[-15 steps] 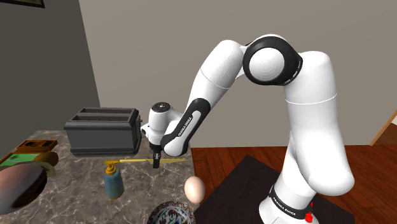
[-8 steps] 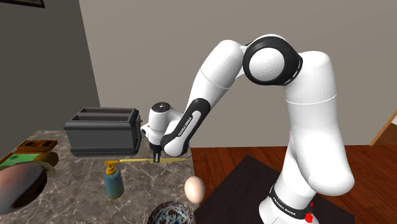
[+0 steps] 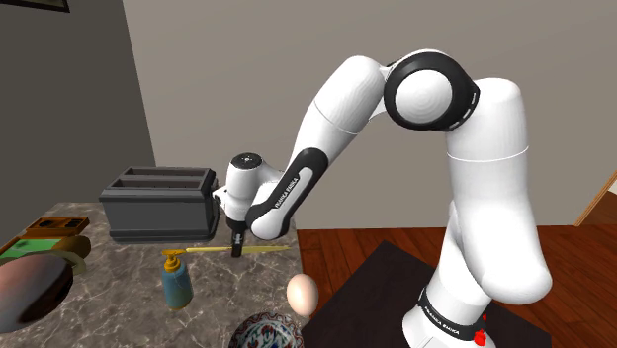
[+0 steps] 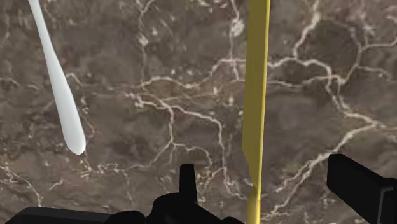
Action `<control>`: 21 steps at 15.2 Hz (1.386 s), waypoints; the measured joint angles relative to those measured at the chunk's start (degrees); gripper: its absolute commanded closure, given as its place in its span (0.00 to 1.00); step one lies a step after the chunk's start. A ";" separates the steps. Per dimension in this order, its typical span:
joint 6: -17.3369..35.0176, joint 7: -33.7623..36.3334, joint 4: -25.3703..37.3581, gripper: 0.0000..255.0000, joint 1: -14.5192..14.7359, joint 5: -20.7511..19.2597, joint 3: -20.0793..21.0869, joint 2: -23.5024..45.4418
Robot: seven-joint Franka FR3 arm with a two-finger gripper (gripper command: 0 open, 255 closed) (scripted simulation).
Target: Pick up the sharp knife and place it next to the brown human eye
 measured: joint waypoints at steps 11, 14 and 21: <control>3.56 1.05 2.80 0.00 0.53 -0.57 -0.50 5.36; 3.62 1.06 2.87 0.00 0.53 -0.57 -0.50 5.48; 3.63 1.06 2.88 1.00 0.52 -0.57 -0.51 5.49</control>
